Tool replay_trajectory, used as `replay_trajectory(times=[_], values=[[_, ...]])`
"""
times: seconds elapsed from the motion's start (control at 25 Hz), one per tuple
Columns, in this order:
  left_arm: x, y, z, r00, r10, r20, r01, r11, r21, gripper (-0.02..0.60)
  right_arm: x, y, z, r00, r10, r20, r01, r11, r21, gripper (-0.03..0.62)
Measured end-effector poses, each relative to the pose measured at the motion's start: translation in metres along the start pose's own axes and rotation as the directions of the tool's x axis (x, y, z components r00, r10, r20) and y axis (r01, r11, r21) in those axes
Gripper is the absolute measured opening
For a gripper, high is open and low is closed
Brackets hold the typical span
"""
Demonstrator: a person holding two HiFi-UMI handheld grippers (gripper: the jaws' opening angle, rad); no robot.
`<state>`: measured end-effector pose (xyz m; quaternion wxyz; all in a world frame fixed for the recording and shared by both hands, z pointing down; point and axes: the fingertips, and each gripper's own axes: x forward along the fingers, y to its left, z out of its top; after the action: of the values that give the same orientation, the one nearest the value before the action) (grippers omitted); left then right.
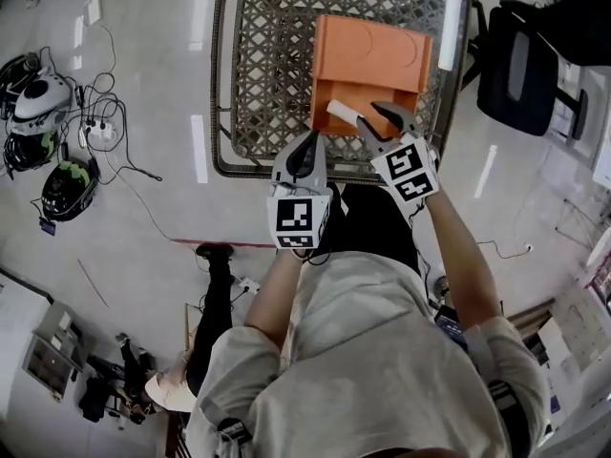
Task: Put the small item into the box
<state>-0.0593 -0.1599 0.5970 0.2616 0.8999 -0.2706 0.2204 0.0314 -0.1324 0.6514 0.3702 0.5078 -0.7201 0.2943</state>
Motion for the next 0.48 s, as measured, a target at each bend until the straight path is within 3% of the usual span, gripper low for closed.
replay_trajectory(times=[0.24,0.48], values=[[-0.009,-0.052,0.046,0.999,-0.011,0.037,0.009,0.997,0.071,0.006,-0.073,-0.015,0.01,0.992,-0.066,0.112,0.063,0.997,0.036,0.062],[-0.017,-0.087,0.069,0.997,-0.02,0.072,0.008,0.988,0.153,0.006,-0.126,-0.024,0.01,0.964,-0.156,0.215,0.152,0.988,0.038,0.013]])
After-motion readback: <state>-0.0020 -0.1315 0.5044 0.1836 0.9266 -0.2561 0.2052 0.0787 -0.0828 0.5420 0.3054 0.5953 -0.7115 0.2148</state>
